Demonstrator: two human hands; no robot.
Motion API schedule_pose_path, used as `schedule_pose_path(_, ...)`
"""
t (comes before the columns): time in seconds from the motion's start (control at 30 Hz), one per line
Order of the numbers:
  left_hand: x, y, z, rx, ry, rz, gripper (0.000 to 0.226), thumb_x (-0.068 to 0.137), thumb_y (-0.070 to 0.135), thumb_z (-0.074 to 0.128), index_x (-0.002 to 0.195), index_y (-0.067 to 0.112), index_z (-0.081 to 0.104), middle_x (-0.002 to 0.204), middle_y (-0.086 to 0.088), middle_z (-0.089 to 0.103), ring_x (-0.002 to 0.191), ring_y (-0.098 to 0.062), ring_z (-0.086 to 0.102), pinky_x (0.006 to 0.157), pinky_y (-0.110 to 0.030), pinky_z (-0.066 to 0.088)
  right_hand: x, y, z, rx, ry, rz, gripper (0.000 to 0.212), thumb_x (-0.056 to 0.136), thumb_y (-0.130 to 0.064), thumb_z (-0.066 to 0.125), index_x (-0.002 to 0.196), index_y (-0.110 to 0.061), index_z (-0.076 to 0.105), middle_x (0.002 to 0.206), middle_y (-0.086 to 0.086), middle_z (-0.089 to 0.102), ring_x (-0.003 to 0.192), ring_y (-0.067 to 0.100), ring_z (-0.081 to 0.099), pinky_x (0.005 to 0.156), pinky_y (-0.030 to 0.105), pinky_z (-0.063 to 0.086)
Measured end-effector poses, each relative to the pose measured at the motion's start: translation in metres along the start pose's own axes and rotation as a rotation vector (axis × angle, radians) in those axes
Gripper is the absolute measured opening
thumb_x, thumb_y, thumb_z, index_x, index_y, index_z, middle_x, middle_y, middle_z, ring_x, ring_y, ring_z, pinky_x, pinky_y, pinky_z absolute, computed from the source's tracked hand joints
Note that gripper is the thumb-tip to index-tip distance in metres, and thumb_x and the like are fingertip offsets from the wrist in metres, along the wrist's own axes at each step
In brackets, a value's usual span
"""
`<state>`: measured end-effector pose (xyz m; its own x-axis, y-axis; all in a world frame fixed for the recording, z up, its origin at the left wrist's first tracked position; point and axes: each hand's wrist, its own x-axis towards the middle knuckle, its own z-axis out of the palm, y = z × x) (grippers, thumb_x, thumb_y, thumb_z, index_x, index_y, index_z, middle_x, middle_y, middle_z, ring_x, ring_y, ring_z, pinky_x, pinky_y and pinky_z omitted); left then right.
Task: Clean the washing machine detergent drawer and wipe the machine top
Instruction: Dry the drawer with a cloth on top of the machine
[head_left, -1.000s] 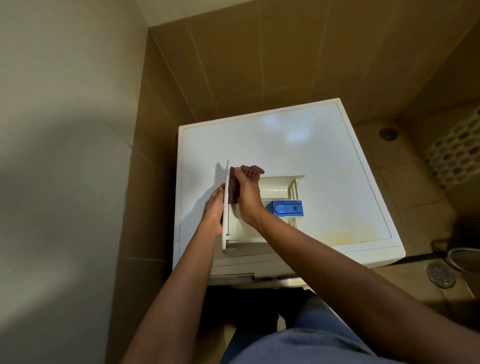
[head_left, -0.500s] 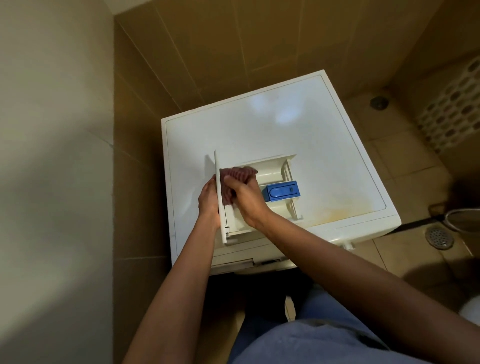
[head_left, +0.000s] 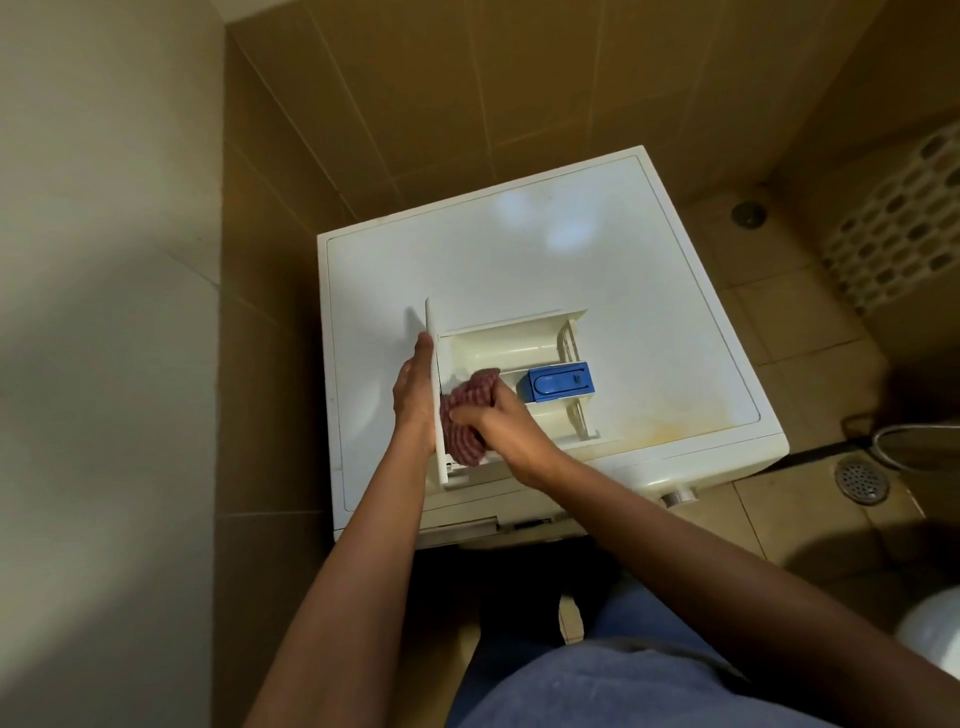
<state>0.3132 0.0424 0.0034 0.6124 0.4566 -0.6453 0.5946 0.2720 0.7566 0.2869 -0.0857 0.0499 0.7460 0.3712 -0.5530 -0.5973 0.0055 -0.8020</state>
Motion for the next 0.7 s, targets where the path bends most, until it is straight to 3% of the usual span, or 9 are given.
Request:
schedule_pose_path(0.1,-0.006,0.002,0.001,0.044,-0.015,0.025,0.095,0.042,0.094,0.060,0.107,0.026,0.069,0.103,-0.004,0.073,0.097,-0.024,0.070,0.089,-0.043,0.056,0.029,-0.022,0.006,0.355,0.076,0.071,0.035,0.086,-0.010,0.060,0.119,0.002,0.053,0.103,0.016,0.066,0.095,0.027,0.067,0.074,0.036,0.057)
schedule_pose_path(0.2,-0.011,0.008,0.002,0.023,-0.058,0.052,0.081,0.060,0.081,0.064,0.115,0.023,0.066,0.107,-0.003,0.072,0.100,-0.021,0.069,0.088,-0.039,0.056,0.037,-0.033,0.011,0.243,0.120,0.062,0.053,0.073,-0.028,0.066,0.118,-0.006,0.051,0.109,0.014,0.066,0.101,0.026,0.066,0.087,0.044,0.055)
schedule_pose_path(0.3,-0.012,0.011,0.003,-0.001,-0.015,0.031,0.089,0.053,0.079,0.066,0.122,0.023,0.062,0.119,-0.001,0.066,0.109,-0.020,0.063,0.098,-0.041,0.050,0.017,-0.022,0.007,-0.064,0.029,0.056,0.033,0.078,-0.021,0.059,0.108,-0.010,0.052,0.095,0.008,0.066,0.091,0.023,0.066,0.085,0.042,0.054)
schedule_pose_path(0.4,-0.005,0.005,0.003,0.049,0.015,0.032,0.096,0.046,0.090,0.060,0.120,0.030,0.062,0.120,0.005,0.064,0.113,-0.019,0.059,0.102,-0.041,0.046,-0.002,-0.002,0.005,-0.208,-0.035,0.051,0.023,0.085,-0.014,0.057,0.107,-0.014,0.051,0.098,0.005,0.064,0.095,0.021,0.063,0.090,0.039,0.051)
schedule_pose_path(0.47,0.005,-0.001,-0.001,0.048,0.008,0.023,0.106,0.037,0.096,0.059,0.121,0.033,0.063,0.120,0.002,0.066,0.112,-0.021,0.062,0.101,-0.043,0.047,0.001,-0.006,0.006,-0.114,-0.032,0.048,0.017,0.087,-0.012,0.057,0.103,-0.015,0.052,0.094,0.004,0.064,0.092,0.022,0.064,0.087,0.041,0.053)
schedule_pose_path(0.53,0.004,-0.001,-0.001,0.053,-0.010,-0.006,0.106,0.038,0.095,0.061,0.123,0.031,0.063,0.118,-0.001,0.068,0.109,-0.022,0.064,0.097,-0.043,0.050,0.017,-0.022,0.006,0.050,-0.017,0.080,0.011,0.089,-0.011,0.057,0.099,-0.010,0.054,0.079,0.006,0.062,0.075,0.022,0.063,0.071,0.039,0.056)
schedule_pose_path(0.63,-0.011,0.009,0.003,0.103,-0.023,0.031,0.073,0.070,0.082,0.054,0.115,0.026,0.063,0.105,0.002,0.068,0.093,-0.012,0.064,0.078,-0.027,0.051,0.054,-0.048,0.003,0.256,0.061,0.033,0.005,0.089,-0.005,0.055,0.093,-0.003,0.056,0.074,0.011,0.057,0.071,0.022,0.059,0.066,0.035,0.051)
schedule_pose_path(0.7,-0.012,0.010,0.004,0.120,-0.014,0.037,0.068,0.071,0.082,0.050,0.111,0.028,0.064,0.101,0.002,0.069,0.094,-0.013,0.064,0.083,-0.029,0.051,0.074,-0.061,0.000,0.308,0.094,0.035,0.003,0.087,-0.002,0.054,0.086,-0.004,0.056,0.076,0.012,0.055,0.073,0.023,0.057,0.067,0.035,0.050)
